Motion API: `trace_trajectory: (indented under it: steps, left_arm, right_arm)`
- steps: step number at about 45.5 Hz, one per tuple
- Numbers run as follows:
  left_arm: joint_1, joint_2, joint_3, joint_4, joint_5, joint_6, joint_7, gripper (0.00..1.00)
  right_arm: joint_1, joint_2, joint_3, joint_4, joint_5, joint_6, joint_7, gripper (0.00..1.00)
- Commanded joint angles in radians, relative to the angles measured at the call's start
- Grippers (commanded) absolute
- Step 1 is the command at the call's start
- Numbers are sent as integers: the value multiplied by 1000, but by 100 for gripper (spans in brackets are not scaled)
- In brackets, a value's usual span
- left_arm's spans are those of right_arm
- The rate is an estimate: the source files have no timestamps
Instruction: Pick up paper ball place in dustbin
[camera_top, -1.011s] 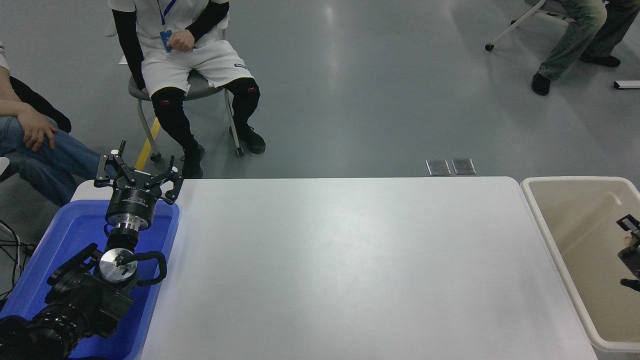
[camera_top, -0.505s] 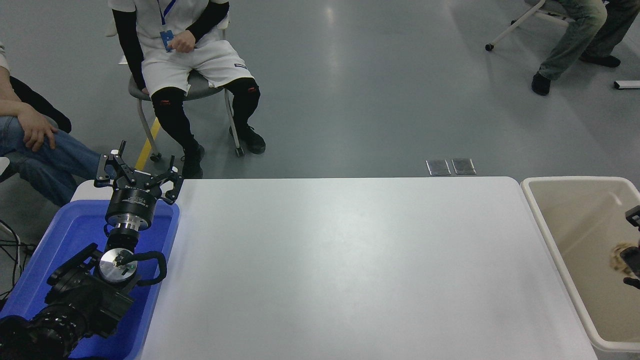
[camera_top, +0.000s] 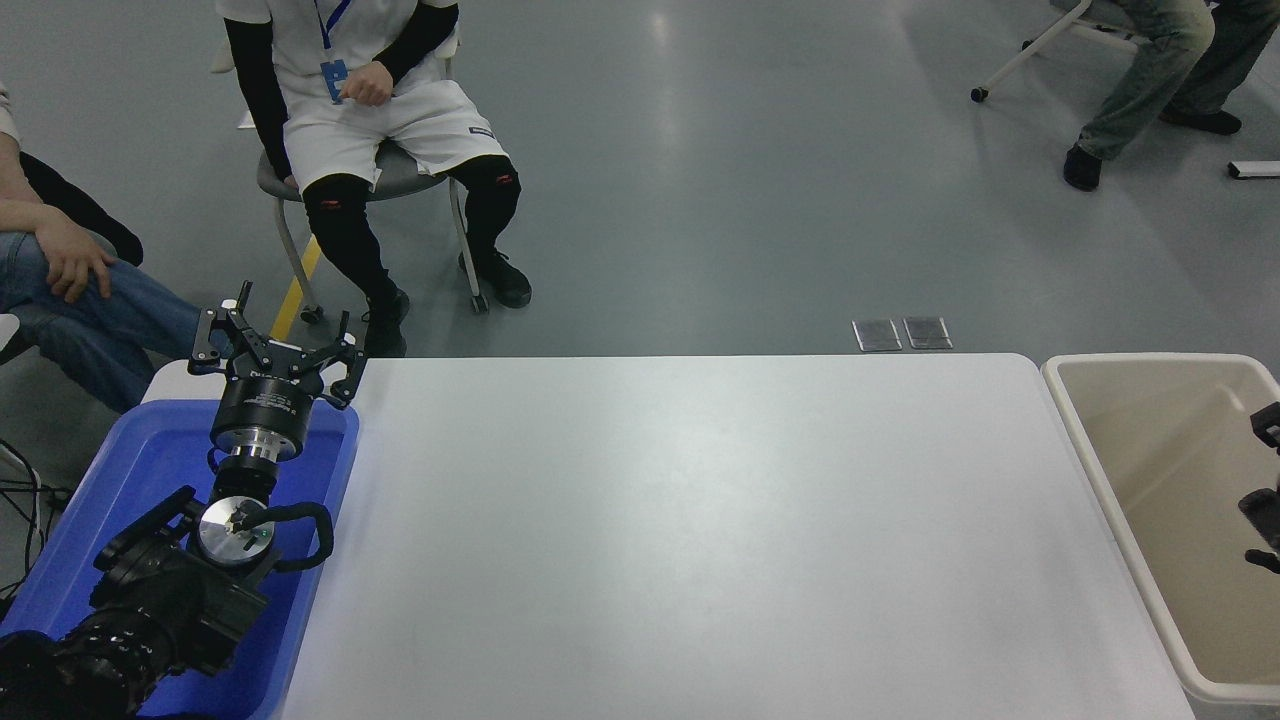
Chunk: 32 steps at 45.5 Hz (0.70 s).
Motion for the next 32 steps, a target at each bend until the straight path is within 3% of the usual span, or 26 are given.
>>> trace_trajectory:
  steps: [1, 13, 32]
  left_arm:
    - [0, 0, 0, 0, 0, 0, 0, 99]
    - [0, 0, 0, 0, 0, 0, 0, 99]
    - [0, 0, 0, 0, 0, 0, 0, 99]
  right_arm:
    - [45, -84, 186, 118, -1, 1, 0, 100]
    - [28, -135, 561, 279, -10, 23, -3, 100]
    - [-81, -123, 1057, 483, 0, 149, 0, 100]
